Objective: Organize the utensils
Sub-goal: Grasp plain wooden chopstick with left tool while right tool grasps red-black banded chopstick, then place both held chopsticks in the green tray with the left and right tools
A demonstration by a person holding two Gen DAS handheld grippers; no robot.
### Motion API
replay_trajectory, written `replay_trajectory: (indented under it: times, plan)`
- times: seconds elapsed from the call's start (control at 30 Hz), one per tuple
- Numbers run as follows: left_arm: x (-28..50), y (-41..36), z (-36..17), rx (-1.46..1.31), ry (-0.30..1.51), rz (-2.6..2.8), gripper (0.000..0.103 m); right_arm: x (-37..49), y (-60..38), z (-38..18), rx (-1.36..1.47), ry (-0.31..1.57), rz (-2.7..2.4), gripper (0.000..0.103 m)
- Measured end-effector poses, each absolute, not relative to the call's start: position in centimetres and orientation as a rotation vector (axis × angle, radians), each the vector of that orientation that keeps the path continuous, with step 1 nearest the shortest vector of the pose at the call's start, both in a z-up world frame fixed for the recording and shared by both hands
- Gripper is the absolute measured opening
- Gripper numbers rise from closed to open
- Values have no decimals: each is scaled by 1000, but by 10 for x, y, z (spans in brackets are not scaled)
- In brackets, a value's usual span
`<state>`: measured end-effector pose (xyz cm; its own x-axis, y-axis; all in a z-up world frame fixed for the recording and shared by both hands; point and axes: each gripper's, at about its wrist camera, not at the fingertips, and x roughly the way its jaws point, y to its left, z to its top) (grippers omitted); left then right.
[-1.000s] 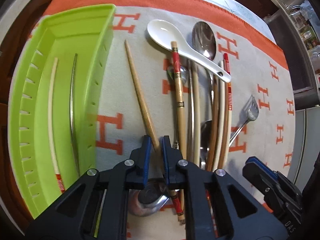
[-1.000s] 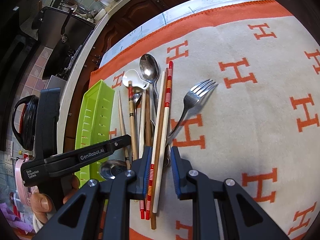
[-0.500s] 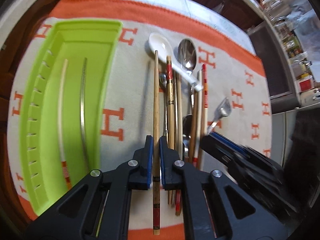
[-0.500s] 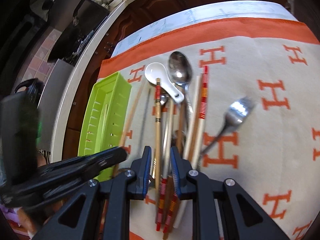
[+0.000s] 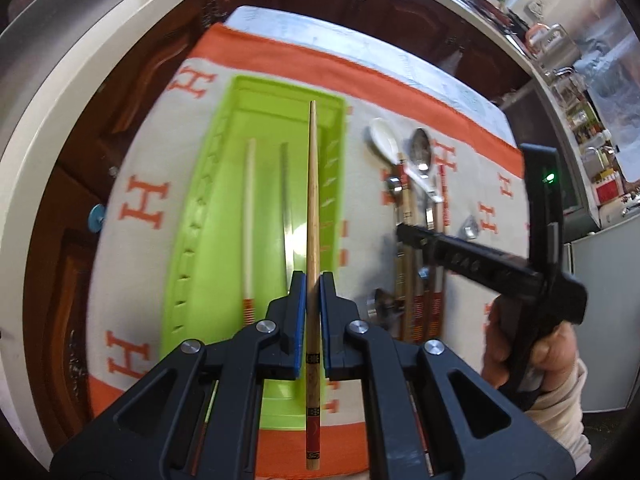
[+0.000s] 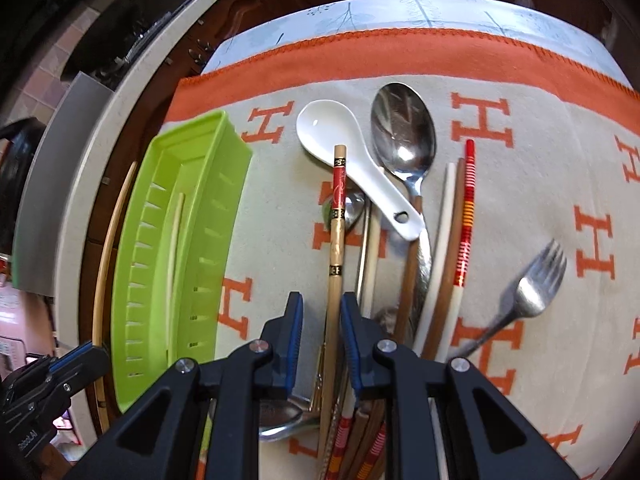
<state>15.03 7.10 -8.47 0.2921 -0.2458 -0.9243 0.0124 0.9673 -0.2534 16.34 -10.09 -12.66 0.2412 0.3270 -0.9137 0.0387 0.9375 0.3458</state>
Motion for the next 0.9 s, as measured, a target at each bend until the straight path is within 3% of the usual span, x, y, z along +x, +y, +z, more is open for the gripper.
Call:
replay_trajectory:
  times: [0.1, 0.13, 0.37, 0.9]
  plan:
    - [144, 88, -93, -218, 1274, -157, 4, 166, -94, -130, 280, 1335, 170, 14]
    - [142, 93, -96, -220, 1274, -157, 4, 166, -93, -132, 271, 1341, 161, 7]
    - [140, 117, -114, -218, 1275, -140, 4, 158, -100, -123, 301, 1318, 120, 6]
    - [154, 119, -123, -180, 1210, -162, 4, 130, -73, -20, 508, 1178, 351, 6]
